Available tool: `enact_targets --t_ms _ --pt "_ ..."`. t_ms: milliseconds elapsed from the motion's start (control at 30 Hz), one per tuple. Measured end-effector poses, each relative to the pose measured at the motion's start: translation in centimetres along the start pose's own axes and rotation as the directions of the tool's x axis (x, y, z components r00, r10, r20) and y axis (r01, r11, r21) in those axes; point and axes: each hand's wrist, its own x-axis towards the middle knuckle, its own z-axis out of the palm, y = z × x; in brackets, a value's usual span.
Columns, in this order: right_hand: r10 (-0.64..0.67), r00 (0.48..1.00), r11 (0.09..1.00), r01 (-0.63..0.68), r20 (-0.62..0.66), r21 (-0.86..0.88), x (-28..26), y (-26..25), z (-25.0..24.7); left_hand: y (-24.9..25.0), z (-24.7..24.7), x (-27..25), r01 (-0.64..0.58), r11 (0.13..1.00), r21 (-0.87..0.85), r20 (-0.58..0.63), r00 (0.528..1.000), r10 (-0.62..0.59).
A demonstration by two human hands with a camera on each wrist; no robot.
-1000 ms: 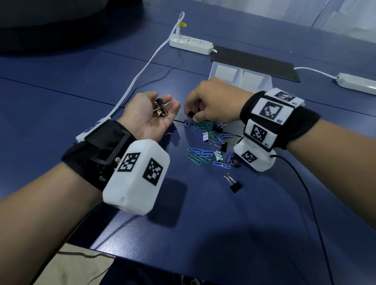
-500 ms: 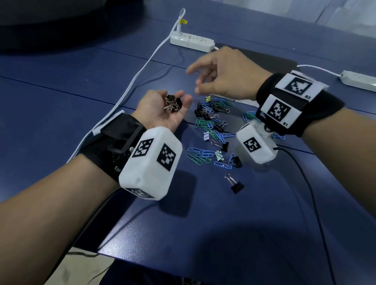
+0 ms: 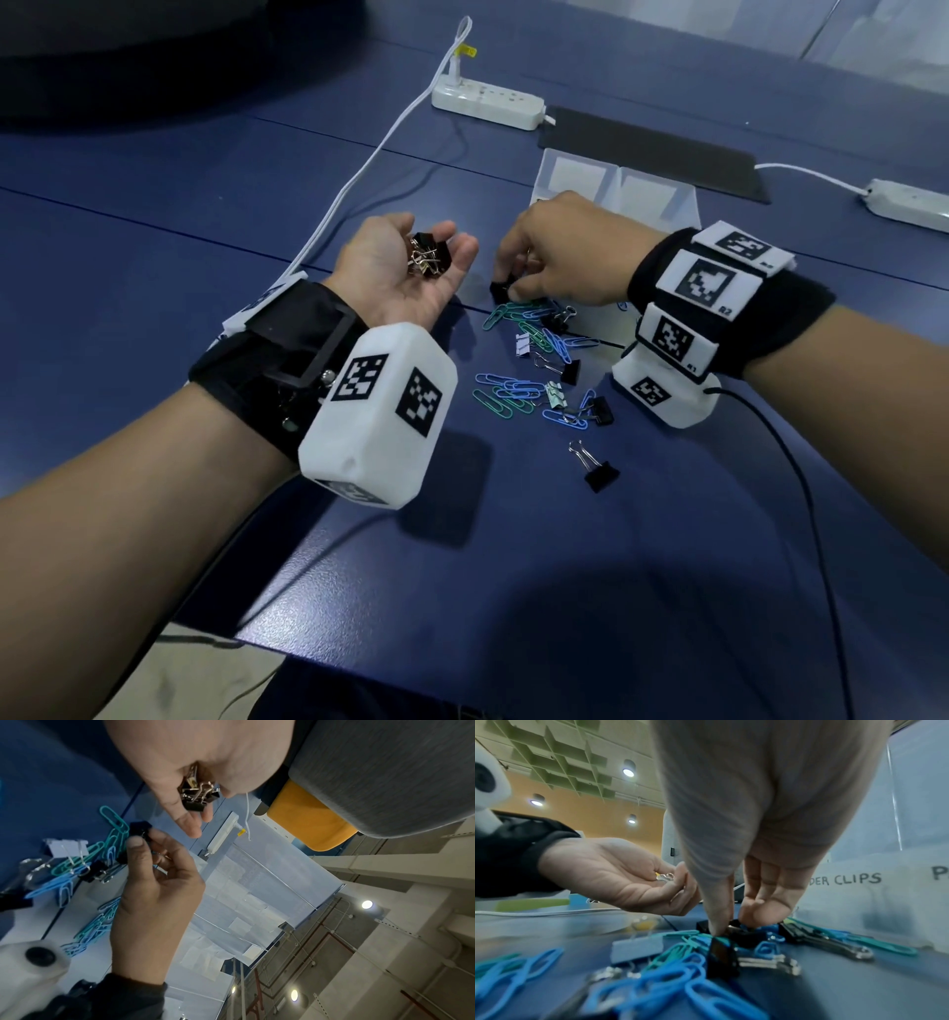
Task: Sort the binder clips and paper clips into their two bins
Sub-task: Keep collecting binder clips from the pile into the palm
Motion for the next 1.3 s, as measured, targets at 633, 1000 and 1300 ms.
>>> enact_targets --t_ms 633,1000,1300 --pt "0.003 1.000 0.997 -0.004 0.010 0.078 -1.1 -1.4 0.1 -0.5 0.1 -0.4 -0.015 0.999 0.040 -0.003 1.000 0.016" --pt "0.157 0.986 0.913 -0.122 -0.059 0.389 -1.3 0.2 -0.7 -0.6 0.1 -0.1 0.000 0.998 0.070 0.011 1.000 0.000" --pt "0.207 0.966 0.810 -0.081 -0.155 0.580 -1.4 0.5 -1.2 -1.3 0.5 0.0 0.011 0.995 0.101 0.005 1.000 -0.011"
